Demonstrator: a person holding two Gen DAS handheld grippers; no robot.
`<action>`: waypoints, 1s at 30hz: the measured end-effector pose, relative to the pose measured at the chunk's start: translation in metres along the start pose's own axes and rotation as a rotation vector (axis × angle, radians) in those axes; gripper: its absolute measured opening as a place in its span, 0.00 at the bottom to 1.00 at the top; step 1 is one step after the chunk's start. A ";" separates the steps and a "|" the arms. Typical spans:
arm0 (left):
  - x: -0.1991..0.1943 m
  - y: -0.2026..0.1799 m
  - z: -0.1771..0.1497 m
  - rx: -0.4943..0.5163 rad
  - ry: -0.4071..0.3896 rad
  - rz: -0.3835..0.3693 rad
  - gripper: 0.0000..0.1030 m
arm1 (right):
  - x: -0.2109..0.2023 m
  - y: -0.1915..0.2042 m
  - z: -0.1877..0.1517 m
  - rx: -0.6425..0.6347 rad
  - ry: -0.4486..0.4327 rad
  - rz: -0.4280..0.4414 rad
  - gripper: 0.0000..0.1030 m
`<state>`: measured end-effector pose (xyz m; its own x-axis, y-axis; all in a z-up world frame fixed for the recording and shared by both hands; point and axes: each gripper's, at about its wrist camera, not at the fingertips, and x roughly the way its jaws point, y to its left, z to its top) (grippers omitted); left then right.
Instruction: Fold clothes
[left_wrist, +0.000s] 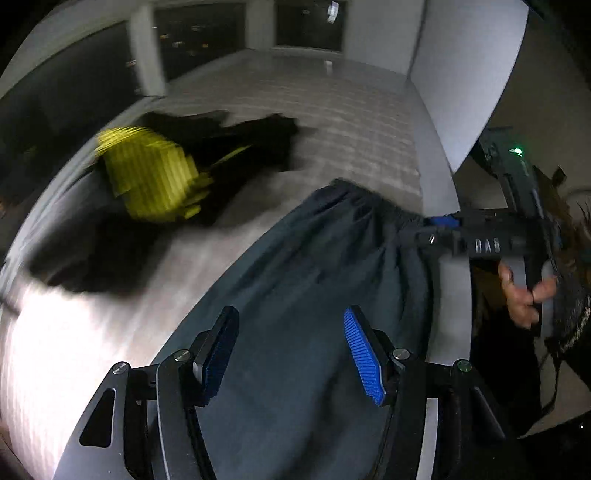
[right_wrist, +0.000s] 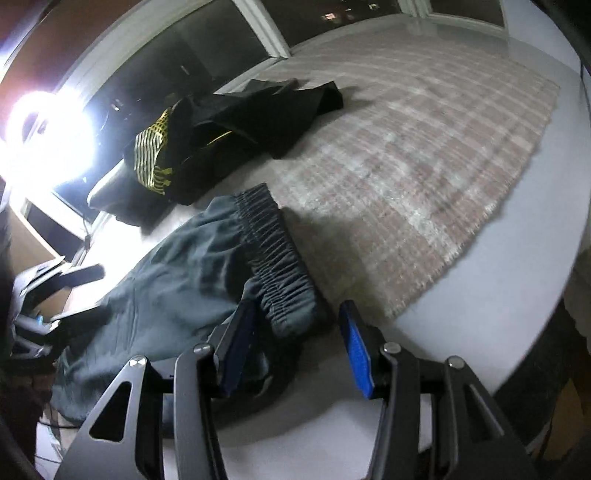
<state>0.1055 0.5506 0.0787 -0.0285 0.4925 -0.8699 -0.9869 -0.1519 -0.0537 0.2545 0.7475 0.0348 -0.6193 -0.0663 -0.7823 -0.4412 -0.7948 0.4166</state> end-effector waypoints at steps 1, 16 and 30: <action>0.007 -0.003 0.009 0.000 -0.001 -0.017 0.55 | 0.001 0.001 0.000 -0.010 -0.003 0.007 0.46; 0.076 -0.005 0.024 0.035 0.099 0.000 0.58 | 0.017 0.034 -0.014 -0.128 -0.025 0.000 0.26; -0.177 0.109 -0.100 -0.284 -0.110 0.254 0.51 | -0.044 0.067 0.015 0.094 -0.171 0.273 0.25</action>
<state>0.0185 0.3607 0.1777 -0.2978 0.4951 -0.8162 -0.8637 -0.5040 0.0094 0.2426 0.7060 0.1036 -0.8195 -0.1608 -0.5501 -0.2968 -0.7020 0.6474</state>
